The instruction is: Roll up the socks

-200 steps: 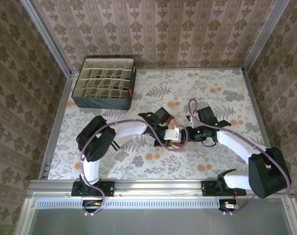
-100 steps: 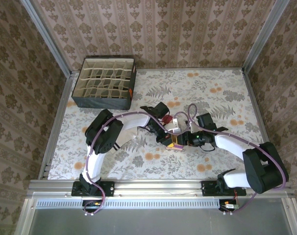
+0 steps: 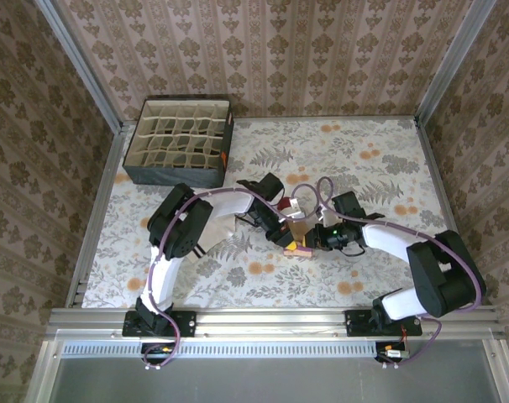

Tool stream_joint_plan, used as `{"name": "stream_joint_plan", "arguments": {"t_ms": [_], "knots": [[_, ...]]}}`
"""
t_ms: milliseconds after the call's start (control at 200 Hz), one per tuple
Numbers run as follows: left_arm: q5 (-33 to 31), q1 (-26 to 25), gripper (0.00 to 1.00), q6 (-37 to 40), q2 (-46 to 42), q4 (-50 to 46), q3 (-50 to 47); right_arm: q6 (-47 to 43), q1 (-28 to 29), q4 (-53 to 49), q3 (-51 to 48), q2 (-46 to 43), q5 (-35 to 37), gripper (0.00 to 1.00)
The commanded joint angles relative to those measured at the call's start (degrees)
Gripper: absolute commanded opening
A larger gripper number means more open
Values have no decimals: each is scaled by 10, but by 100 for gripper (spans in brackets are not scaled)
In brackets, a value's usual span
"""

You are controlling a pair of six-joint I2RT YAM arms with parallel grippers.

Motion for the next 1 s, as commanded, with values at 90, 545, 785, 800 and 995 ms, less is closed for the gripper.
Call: {"name": "stream_joint_plan", "arguments": {"t_ms": [90, 545, 785, 800, 995], "knots": [[-81, 1, 14, 15, -67, 70, -76, 6, 4, -111, 46, 38, 85, 2], [-406, -140, 38, 271, -302, 405, -351, -6, 4, -190, 110, 112, 117, 0], [-530, -207, 40, 345, -244, 451, -351, -14, 4, -220, 126, 135, 115, 0], [-534, -208, 40, 345, -239, 452, -349, -15, 4, -221, 126, 136, 115, 0], [-562, -210, 42, 347, -206, 467, -336, -16, 4, -227, 130, 144, 110, 0]]}}
